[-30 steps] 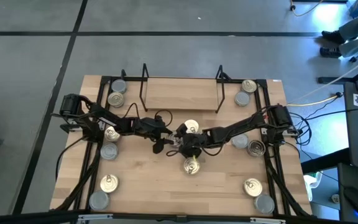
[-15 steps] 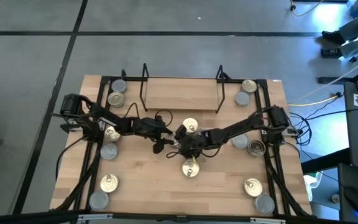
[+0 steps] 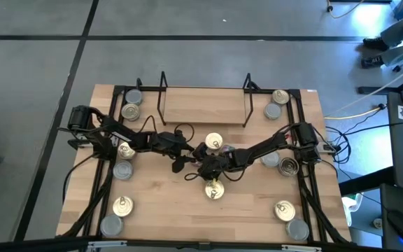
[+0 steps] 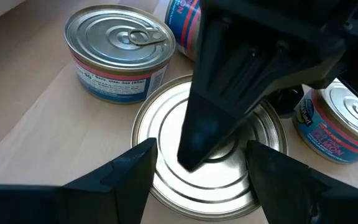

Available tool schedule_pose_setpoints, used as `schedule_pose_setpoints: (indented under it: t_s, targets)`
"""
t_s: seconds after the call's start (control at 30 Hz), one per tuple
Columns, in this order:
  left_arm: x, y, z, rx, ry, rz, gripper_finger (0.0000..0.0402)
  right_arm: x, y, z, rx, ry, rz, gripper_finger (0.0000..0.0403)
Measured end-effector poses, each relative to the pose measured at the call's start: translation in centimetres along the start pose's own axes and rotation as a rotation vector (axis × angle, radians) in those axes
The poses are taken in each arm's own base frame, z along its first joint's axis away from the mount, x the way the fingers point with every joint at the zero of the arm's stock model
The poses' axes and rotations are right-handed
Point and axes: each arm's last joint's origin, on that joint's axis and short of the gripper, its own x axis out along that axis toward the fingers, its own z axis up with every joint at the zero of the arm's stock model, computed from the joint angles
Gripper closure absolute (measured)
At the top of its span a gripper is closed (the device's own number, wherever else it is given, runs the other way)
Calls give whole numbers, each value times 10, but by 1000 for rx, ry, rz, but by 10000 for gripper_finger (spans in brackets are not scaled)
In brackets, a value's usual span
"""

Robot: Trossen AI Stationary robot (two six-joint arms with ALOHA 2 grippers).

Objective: Stack canned seafood by type on shelf
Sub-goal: Put the blue-pink tuna can on the shelf

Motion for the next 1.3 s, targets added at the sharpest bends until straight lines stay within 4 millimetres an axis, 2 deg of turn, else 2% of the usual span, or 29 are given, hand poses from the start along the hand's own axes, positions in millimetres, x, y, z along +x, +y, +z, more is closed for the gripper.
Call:
schedule_pose_setpoints:
  t_s: [0.17,0.37,0.47,0.53,0.67,0.77,0.93,1.03,1.17,1.3]
  targets:
    - [-1,0,0,-15,1,-8,153,0,0,0,14,7,-12,181]
    - [-5,-1,4,-18,-6,-9,153,-2,2,4,28,3,-23,181]
    - [-14,-3,10,-12,-4,-9,153,-4,3,9,33,-10,-29,187]
    - [-21,-5,14,-8,-6,-14,153,-9,0,12,44,-19,-45,221]
    - [-37,-7,18,-6,45,-2,153,-22,-1,17,45,-14,-43,221]
    - [-50,-7,19,-14,82,48,153,-39,-14,23,90,-41,-81,221]
    - [-69,-7,21,-39,100,121,153,-63,-33,21,162,-42,-108,221]
    - [-76,-11,20,-33,86,140,153,-80,-53,18,208,-35,-193,221]
    - [-78,-14,11,-42,86,159,153,-88,-79,-3,263,41,-249,221]
    - [-78,-15,3,-62,93,181,153,-81,-103,-40,329,165,-284,221]
